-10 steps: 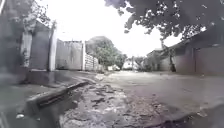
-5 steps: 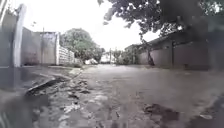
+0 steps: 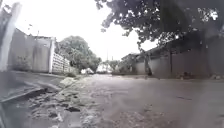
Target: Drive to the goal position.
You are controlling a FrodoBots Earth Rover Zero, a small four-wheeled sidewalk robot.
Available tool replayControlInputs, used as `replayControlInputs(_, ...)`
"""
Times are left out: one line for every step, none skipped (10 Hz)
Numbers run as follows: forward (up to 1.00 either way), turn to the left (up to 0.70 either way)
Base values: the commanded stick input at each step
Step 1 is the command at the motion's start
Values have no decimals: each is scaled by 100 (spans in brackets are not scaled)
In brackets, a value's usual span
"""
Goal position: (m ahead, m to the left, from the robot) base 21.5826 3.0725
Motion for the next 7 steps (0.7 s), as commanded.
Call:
replayControlInputs(100,0)
replayControlInputs(100,0)
replayControlInputs(100,0)
replayControlInputs(100,0)
replayControlInputs(100,0)
replayControlInputs(100,0)
replayControlInputs(100,1)
